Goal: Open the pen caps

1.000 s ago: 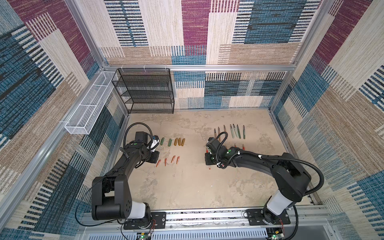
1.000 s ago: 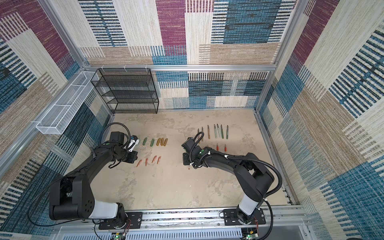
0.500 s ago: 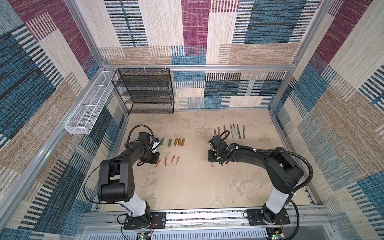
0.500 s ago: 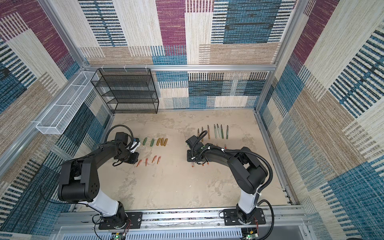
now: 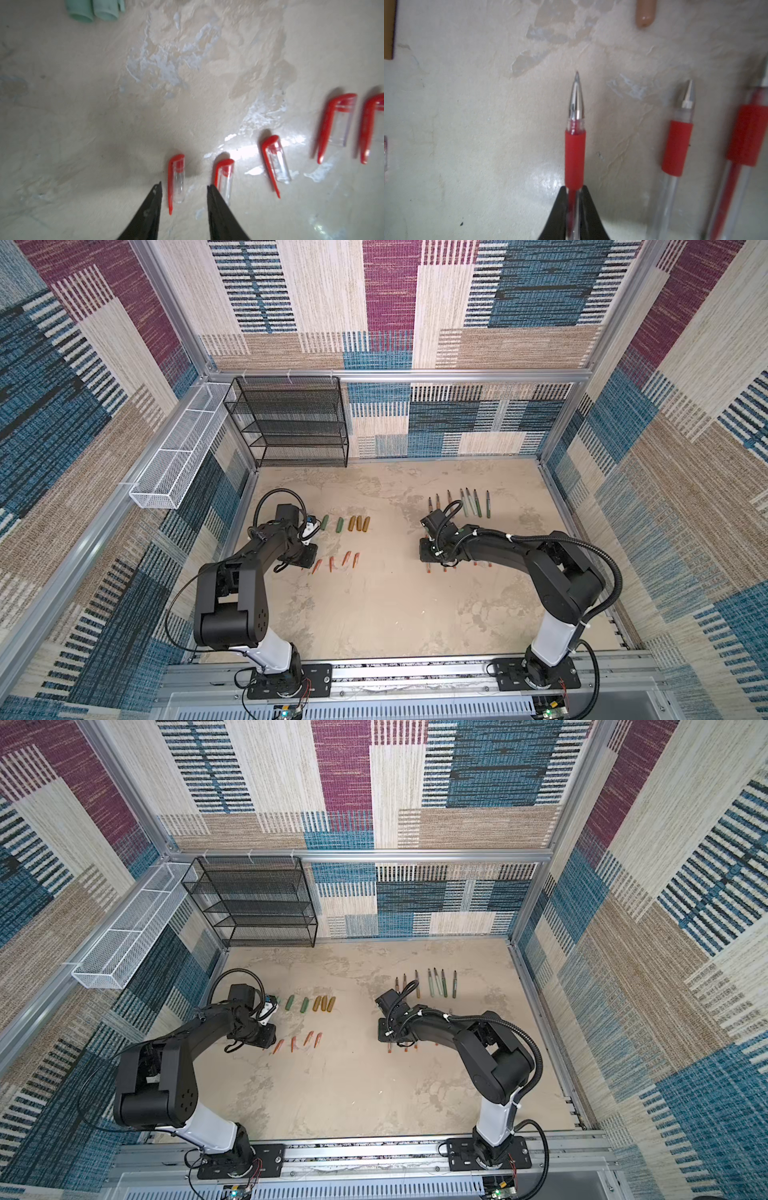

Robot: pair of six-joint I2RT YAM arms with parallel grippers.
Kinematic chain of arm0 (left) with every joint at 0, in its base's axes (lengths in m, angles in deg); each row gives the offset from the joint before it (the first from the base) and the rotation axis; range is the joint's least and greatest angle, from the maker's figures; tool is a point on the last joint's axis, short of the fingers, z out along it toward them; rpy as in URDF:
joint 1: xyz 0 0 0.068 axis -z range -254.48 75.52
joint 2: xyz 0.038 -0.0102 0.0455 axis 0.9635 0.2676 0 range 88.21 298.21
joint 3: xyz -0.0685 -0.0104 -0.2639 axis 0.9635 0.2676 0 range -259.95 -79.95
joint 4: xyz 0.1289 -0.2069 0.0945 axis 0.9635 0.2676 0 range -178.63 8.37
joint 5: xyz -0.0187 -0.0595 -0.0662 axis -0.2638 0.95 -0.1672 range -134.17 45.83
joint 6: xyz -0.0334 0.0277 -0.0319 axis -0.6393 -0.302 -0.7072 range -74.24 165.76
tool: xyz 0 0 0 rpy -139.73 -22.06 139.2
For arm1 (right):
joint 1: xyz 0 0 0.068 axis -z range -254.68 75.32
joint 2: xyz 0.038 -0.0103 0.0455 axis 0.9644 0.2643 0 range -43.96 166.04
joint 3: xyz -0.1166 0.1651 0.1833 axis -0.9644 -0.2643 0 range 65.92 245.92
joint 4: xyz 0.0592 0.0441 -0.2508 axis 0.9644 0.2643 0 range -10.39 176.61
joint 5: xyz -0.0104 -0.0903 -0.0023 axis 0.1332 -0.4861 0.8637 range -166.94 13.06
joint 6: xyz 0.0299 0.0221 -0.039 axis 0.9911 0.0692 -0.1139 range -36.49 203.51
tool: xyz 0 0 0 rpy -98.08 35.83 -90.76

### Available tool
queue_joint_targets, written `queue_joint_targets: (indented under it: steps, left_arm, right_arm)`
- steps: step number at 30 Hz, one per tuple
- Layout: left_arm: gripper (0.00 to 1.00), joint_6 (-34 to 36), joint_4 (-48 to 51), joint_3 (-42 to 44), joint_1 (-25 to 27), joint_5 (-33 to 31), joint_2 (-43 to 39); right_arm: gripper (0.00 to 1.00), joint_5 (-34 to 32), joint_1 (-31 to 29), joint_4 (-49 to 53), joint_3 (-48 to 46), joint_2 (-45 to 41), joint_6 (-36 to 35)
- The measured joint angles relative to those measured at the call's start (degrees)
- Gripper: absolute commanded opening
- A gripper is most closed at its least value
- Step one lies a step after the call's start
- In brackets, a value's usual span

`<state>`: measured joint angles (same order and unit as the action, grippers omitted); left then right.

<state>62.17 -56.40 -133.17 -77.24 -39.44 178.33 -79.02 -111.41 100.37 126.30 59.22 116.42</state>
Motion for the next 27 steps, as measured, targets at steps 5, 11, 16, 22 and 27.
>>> queue_joint_targets:
  steps: [5,11,16,22,27]
  left_arm:
    - [0.57,-0.5,0.1,0.2,0.0,0.7,-5.3]
    - [0.77,-1.6,0.0,0.1,0.0,3.2,-14.1]
    - [0.99,-2.4,-0.6,-1.1,0.0,4.7,-19.4]
    - [0.99,-2.8,-9.7,4.0,0.0,6.2,-23.3]
    - [0.99,-3.5,-22.3,10.5,0.0,9.3,-23.0]
  right_arm:
    - [0.19,-0.5,0.1,0.3,0.5,0.5,0.2]
    - [0.24,-1.4,0.0,1.6,1.5,1.1,0.5]
    - [0.26,-2.2,0.0,4.0,3.3,1.4,0.7]
    - [0.33,-3.1,0.1,7.8,7.3,-1.5,0.7]
    - [0.61,-6.5,0.2,9.7,10.6,-7.5,-0.1]
